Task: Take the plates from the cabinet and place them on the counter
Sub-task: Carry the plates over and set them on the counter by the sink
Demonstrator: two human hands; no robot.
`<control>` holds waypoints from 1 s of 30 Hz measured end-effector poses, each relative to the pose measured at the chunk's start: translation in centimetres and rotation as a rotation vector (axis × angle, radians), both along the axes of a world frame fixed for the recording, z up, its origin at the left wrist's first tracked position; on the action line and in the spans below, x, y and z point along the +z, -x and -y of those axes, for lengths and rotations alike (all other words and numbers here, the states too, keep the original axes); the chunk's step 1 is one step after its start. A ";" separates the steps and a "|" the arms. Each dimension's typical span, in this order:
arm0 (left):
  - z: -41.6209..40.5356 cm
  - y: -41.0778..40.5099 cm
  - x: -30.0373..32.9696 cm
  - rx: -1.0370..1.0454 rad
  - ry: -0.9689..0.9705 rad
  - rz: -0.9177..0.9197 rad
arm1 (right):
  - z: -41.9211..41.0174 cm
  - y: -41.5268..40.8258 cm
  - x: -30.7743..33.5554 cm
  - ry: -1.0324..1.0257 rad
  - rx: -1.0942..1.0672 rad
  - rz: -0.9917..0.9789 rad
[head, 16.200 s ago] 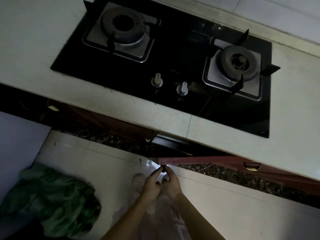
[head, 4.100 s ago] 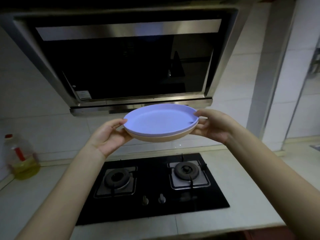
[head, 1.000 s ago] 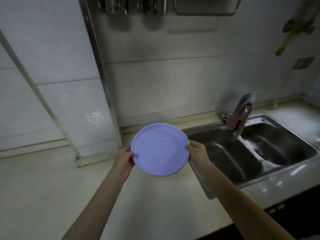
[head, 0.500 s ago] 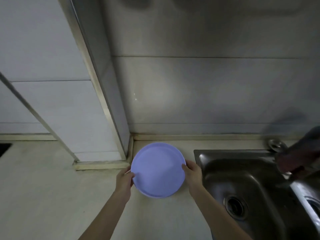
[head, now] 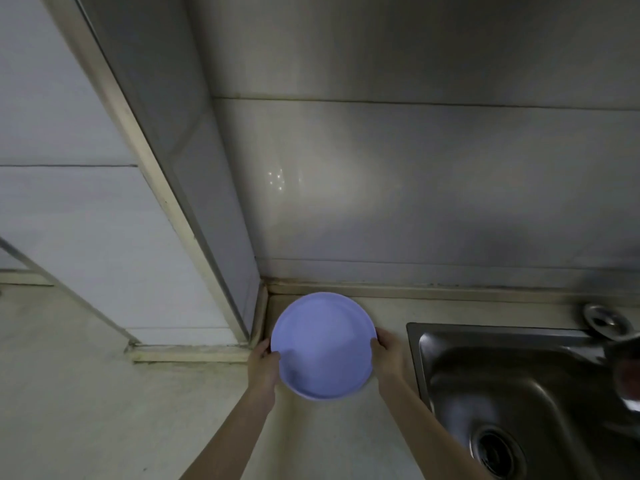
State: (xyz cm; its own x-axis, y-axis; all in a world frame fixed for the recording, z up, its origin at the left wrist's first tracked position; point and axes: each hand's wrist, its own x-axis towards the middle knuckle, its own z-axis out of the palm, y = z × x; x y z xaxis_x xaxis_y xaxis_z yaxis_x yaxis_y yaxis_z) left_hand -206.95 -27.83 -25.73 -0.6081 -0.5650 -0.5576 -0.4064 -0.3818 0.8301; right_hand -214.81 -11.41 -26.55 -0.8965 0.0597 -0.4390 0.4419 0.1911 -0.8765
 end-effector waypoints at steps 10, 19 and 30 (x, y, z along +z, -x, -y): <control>-0.5 0.2 -0.2 -0.075 0.011 0.030 | -0.5 -0.5 0.1 -0.166 0.073 -0.048; -1.7 -5.9 6.7 0.103 -0.157 -0.116 | -1.0 -5.8 9.9 0.057 0.198 -0.158; 2.2 -21.7 16.1 0.209 -0.158 -0.489 | -1.0 -15.7 17.6 0.576 0.227 -0.100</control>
State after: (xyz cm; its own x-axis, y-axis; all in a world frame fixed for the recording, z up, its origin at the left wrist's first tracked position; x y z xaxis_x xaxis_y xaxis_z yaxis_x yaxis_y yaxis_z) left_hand -185.24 -30.01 -9.61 -0.7014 -0.6337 -0.3264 0.1093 -0.5481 0.8292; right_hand -199.09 -10.44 -8.92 -0.8973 -0.3587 -0.2572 0.3563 -0.2448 -0.9017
